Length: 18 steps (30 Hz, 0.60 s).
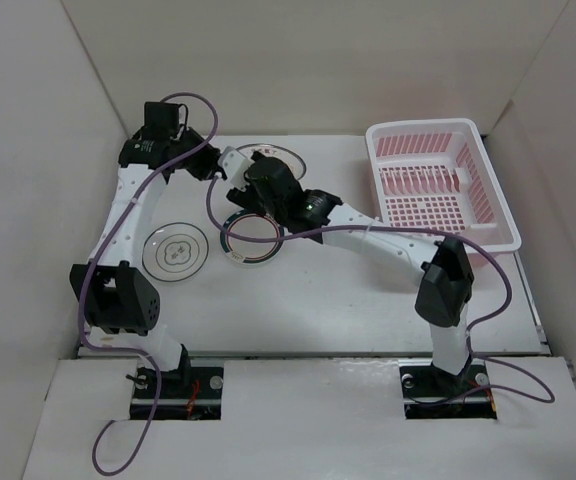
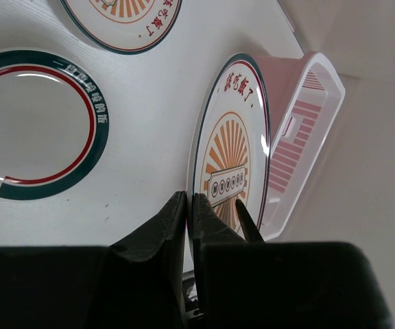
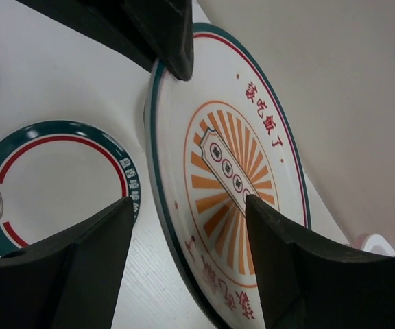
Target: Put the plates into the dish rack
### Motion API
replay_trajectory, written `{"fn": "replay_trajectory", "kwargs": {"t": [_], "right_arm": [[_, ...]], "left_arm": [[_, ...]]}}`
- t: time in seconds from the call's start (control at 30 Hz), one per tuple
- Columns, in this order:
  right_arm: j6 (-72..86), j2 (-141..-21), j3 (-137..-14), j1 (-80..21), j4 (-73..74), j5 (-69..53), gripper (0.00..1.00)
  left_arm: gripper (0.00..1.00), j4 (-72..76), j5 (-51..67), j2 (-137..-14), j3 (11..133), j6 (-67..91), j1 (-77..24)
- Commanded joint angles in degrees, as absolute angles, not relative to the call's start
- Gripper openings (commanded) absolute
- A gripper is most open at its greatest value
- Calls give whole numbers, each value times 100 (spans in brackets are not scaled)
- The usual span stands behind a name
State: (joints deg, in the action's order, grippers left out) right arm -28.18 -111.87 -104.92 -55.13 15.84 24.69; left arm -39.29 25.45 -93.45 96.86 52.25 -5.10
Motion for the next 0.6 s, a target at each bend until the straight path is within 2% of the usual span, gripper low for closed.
{"fn": "replay_trajectory", "kwargs": {"t": [0.0,0.17,0.27,0.3,0.37,0.4,0.43,0.57], "right_arm": [[-2663,-10969,-10468,-5318,1397,2461,71],[-2593,-10802,-10249,-5098,1450,2391,65],[-2541,-10740,-10195,-5098,1450,2312,55],[-2540,-10740,-10195,-5098,1450,2259,37],[-2540,-10740,-10195,-5098,1450,2259,21],[-2479,-10740,-10195,-5098,1450,2259,16],[-2479,-10740,-10248,-5098,1450,2259,2],[-2364,-10740,-10310,-5098,1450,2259,0]], "left_arm": [[0,-3850,2514,-9088,10080,5186,-457],[0,-3920,2355,-9088,10195,5133,-457],[0,-3920,2355,-9088,10195,5133,-457],[0,-3920,2408,-9088,10195,5133,-457],[0,-3920,2408,-9088,10195,5133,-457],[0,-3920,2408,-9088,10195,5133,-457],[0,-3920,2460,-9088,10248,5133,-457],[0,-3710,2601,-9088,10248,5133,-457]]}}
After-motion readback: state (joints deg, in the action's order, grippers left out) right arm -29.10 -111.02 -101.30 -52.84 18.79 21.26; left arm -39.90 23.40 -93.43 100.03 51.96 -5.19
